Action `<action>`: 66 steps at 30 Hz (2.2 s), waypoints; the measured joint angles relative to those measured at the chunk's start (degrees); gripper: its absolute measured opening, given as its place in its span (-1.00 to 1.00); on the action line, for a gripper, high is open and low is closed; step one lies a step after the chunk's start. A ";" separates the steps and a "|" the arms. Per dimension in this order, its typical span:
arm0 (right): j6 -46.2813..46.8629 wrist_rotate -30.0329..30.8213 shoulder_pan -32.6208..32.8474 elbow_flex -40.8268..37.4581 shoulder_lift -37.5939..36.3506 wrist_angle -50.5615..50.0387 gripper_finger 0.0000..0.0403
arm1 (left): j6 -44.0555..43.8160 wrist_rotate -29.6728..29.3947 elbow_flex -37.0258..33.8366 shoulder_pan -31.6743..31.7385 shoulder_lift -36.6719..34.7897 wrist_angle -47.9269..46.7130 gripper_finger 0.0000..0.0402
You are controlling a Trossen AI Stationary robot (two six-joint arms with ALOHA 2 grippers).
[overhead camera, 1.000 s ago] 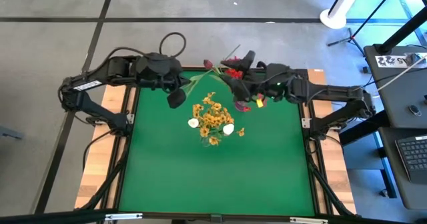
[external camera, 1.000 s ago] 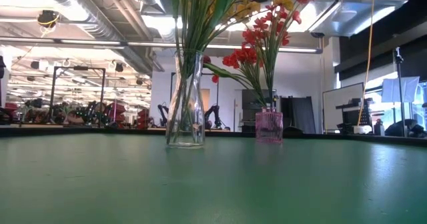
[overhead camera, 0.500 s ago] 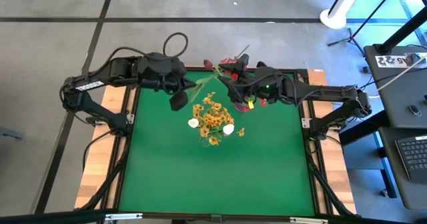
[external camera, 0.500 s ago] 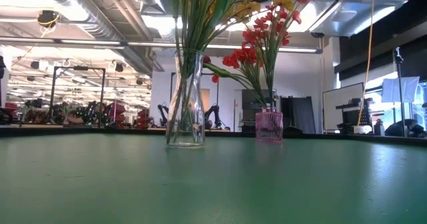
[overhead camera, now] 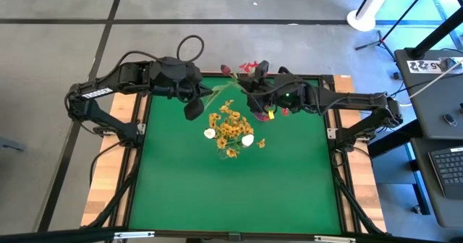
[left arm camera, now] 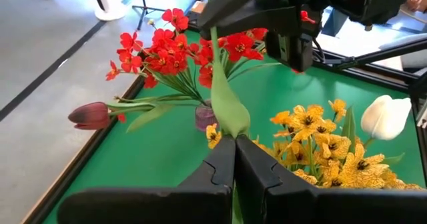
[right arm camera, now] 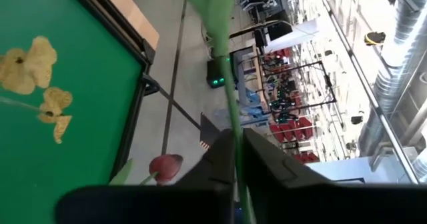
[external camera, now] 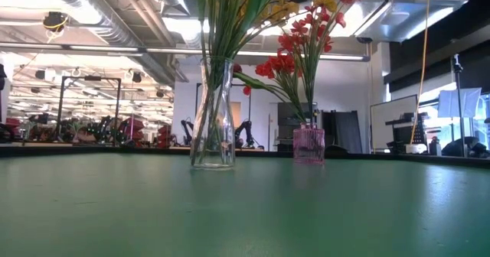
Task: Sort flowers into vase by color
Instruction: Put the red tulip into the violet vase
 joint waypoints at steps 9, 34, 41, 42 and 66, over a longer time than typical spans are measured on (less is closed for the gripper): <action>1.46 1.45 0.02 0.00 0.00 -1.54 -0.96 | 2.52 -2.47 0.00 0.00 0.00 0.09 -1.00; 26.73 -6.62 -6.56 -1.77 -14.53 -2.60 -0.99 | 15.78 -25.99 3.70 -12.68 -8.78 6.53 -0.21; 40.79 -21.70 -18.36 -14.10 -26.15 2.77 -1.00 | 13.38 -23.83 -9.42 -12.66 -18.56 11.27 -0.35; 42.78 -23.66 -20.04 -16.89 -27.56 5.42 -1.00 | 13.40 -23.82 -12.14 -12.54 -20.21 13.45 -0.36; 77.17 -38.14 -33.73 -67.32 -25.89 70.03 -1.00 | 11.62 -3.26 -53.95 0.19 -32.83 50.57 -0.40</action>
